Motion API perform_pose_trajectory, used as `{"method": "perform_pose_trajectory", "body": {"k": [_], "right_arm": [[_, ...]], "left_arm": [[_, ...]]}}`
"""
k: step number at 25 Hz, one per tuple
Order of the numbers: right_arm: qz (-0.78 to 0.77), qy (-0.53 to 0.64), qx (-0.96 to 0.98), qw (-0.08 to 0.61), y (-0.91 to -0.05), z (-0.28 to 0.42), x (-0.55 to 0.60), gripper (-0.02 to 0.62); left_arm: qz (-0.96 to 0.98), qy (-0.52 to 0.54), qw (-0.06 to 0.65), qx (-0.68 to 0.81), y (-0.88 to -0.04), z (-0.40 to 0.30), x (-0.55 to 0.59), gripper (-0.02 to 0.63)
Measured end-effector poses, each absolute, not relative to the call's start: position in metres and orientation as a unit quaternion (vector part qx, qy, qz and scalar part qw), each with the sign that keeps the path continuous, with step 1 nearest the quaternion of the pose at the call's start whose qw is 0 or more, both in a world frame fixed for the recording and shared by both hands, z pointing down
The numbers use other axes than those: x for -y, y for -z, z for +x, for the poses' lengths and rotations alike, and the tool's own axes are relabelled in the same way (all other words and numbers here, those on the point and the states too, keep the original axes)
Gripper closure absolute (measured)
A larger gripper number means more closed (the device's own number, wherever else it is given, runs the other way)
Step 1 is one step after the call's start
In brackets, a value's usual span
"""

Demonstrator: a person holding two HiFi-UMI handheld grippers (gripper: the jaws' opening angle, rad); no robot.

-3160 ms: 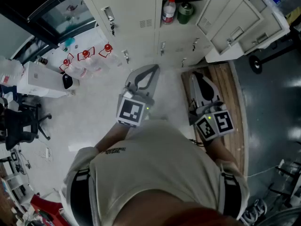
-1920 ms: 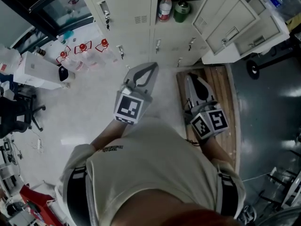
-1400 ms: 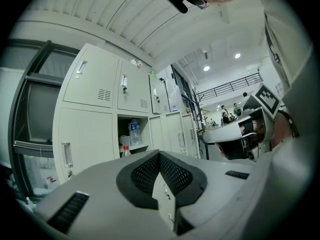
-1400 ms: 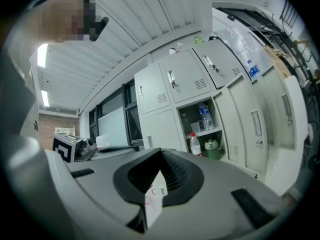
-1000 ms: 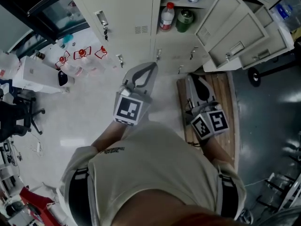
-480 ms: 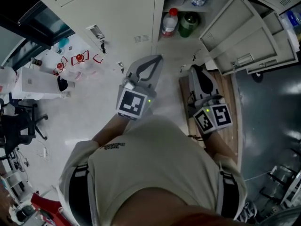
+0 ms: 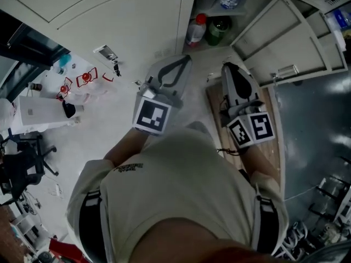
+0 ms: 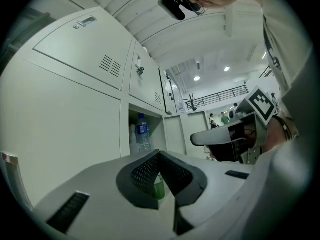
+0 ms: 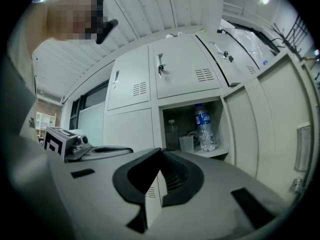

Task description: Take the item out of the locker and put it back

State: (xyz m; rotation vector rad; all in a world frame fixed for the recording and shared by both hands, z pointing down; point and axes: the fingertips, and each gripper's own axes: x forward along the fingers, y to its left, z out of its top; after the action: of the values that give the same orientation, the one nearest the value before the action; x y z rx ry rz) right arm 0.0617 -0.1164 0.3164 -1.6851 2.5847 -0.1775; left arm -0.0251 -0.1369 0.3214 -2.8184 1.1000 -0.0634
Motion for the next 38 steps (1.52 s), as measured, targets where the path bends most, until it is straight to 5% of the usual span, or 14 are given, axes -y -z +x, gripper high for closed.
{"method": "perform_pose_trajectory", "body": {"k": [25, 38], "right_arm": [[-0.497, 0.056, -0.865, 0.030, -0.311, 0.080, 0.158, 0.588], [-0.511, 0.017, -0.859, 0.022, -0.273, 0.083, 0.247, 0.342]], "left_arm": [[-0.912, 0.018, 0.046, -0.407, -0.313, 0.007, 0.159, 0.592], [-0.895, -0.003, 0.090, -0.437, -0.279, 0.020, 0.219, 0.592]]}}
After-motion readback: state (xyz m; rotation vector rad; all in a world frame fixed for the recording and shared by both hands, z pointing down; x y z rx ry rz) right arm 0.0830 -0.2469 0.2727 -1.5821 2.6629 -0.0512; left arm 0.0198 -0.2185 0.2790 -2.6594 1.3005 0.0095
